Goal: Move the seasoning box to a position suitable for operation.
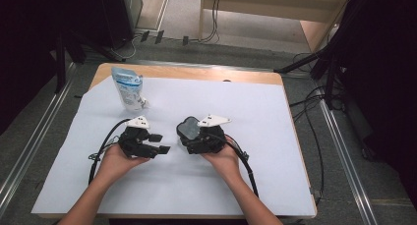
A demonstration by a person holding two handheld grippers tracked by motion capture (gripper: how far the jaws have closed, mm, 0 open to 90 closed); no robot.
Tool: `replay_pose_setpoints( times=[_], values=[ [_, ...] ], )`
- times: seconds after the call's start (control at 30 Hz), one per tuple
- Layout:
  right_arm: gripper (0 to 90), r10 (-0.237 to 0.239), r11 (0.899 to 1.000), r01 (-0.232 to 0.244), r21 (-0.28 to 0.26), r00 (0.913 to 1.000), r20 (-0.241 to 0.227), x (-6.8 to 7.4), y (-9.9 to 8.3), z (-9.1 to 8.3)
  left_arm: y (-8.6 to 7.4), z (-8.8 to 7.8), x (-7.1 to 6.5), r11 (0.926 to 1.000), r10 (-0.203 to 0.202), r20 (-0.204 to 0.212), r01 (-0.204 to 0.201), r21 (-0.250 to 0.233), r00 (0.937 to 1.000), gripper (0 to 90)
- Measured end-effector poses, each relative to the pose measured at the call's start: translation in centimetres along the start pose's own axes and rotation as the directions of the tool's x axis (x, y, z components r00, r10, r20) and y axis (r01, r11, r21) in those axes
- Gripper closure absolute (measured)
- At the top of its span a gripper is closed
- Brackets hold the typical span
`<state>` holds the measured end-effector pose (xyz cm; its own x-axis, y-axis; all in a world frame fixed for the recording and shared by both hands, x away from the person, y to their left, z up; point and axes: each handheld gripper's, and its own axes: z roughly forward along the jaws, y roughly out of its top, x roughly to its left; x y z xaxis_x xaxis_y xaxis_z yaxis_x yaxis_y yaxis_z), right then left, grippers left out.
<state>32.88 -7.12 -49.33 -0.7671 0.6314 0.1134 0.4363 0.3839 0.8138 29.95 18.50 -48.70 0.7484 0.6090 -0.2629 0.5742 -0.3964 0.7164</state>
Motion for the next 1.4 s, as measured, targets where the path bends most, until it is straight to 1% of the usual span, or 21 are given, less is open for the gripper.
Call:
replay_pose_setpoints(
  times=[0.13,0.23,0.3,0.37,0.43,0.5,0.57,0.63,0.7,0.73,0.77,0.8,0.83,0.93,0.97,1.0,1.03,1.1,1.17,1.27,1.4],
  values=[
    [11.8,-0.013,1.000,0.013,0.019,0.9998,-0.015,0.2,-0.1,0.2,0.0,0.1,0.0,1.0000,0.003,0.002,-0.003,0.003,1.0000,40.4],
    [9.5,0.002,1.000,-0.001,0.012,0.9997,-0.025,0.2,0.1,0.0,0.0,0.1,-0.1,0.9999,0.010,-0.001,-0.010,0.005,1.0000,40.6],
    [9.0,0.014,1.000,-0.014,0.007,0.9991,-0.039,0.1,0.3,-0.3,0.0,0.1,-0.1,0.9999,0.010,-0.003,-0.010,0.007,1.0000,40.5],
    [9.0,0.015,1.000,-0.015,-0.008,0.9994,-0.030,0.2,0.8,-1.2,0.0,0.1,-0.1,1.0000,0.009,-0.002,-0.009,0.004,1.0000,41.6],
    [9.0,0.012,1.000,-0.012,-0.014,0.9994,-0.033,0.2,0.9,-1.5,0.1,0.1,0.0,1.0000,0.009,-0.012,-0.009,0.002,0.9999,43.2],
    [9.1,0.012,0.999,-0.013,-0.029,0.9990,-0.043,0.2,1.3,-2.5,0.2,0.2,-0.1,1.0000,0.008,-0.033,-0.008,0.001,0.9994,49.8],
    [9.0,0.018,0.999,-0.020,-0.038,0.9985,-0.052,0.2,1.5,-3.5,0.4,0.0,0.0,0.9999,0.011,-0.031,-0.011,0.003,0.9995,55.4],
    [10.4,0.023,0.999,-0.025,-0.046,0.9981,-0.057,0.1,1.5,-4.5,0.7,-0.2,0.0,0.9999,0.015,-0.008,-0.015,0.005,0.9998,60.7],
    [16.5,0.021,0.998,-0.024,-0.055,0.9979,-0.061,-0.1,1.4,-5.5,1.2,-0.4,0.1,0.9997,0.020,-0.005,-0.019,0.016,0.9998,68.3],
    [17.0,0.023,0.998,-0.027,-0.063,0.9981,-0.056,-0.2,1.4,-5.9,1.5,-0.5,0.2,0.9998,0.014,0.014,-0.014,0.017,0.9998,71.6],
    [26.8,0.013,0.997,-0.018,-0.073,0.9981,-0.061,-0.3,1.2,-6.5,1.7,-0.5,0.3,0.9998,0.014,0.027,-0.014,0.011,0.9995,74.4],
    [29.1,0.003,0.997,-0.008,-0.072,0.9973,-0.073,-0.3,1.1,-6.8,1.9,-0.5,0.5,0.9999,0.017,0.040,-0.017,0.002,0.9991,77.1],
    [29.0,0.000,0.998,-0.004,-0.070,0.9978,-0.066,-0.3,1.0,-7.2,2.1,-0.5,0.7,0.9996,0.027,0.052,-0.027,0.001,0.9983,81.3],
    [36.9,0.009,0.998,-0.013,-0.069,0.9985,-0.053,-0.5,0.2,-8.2,2.9,-0.2,1.4,0.9994,0.029,0.078,-0.031,0.016,0.9966,90.0],
    [39.4,0.014,0.997,-0.017,-0.069,0.9987,-0.048,-0.6,-0.1,-8.3,3.0,-0.2,1.6,0.9997,0.024,0.069,-0.025,0.007,0.9974,90.0],
    [43.1,0.019,0.998,-0.022,-0.066,0.9986,-0.049,-0.7,-0.4,-8.4,3.1,0.0,1.9,0.9998,0.018,0.077,-0.018,0.003,0.9968,90.0],
    [49.6,0.038,0.998,-0.042,-0.053,0.9963,-0.077,-0.9,-1.0,-8.5,3.2,0.2,2.2,0.9999,0.015,0.078,-0.015,0.003,0.9968,90.0],
    [58.5,0.050,0.998,-0.054,-0.044,0.9950,-0.087,-1.0,-1.3,-8.5,3.2,0.6,2.9,0.9997,0.019,0.084,-0.020,0.011,0.9963,90.0],
    [65.3,0.052,0.998,-0.056,-0.035,0.9935,-0.101,-1.0,-1.8,-8.3,3.1,0.9,3.3,0.9998,0.019,0.081,-0.018,-0.005,0.9965,90.0],
    [76.8,0.071,0.997,-0.075,-0.028,0.9892,-0.129,-1.0,-2.5,-8.1,3.2,1.4,3.5,0.9997,0.024,0.074,-0.024,-0.006,0.9969,90.0],
    [88.4,0.027,0.999,-0.029,-0.014,0.9932,-0.113,-0.3,-3.3,-7.5,3.3,2.0,3.5,0.9995,0.031,0.079,-0.031,-0.001,0.9964,90.0]
  ],
)
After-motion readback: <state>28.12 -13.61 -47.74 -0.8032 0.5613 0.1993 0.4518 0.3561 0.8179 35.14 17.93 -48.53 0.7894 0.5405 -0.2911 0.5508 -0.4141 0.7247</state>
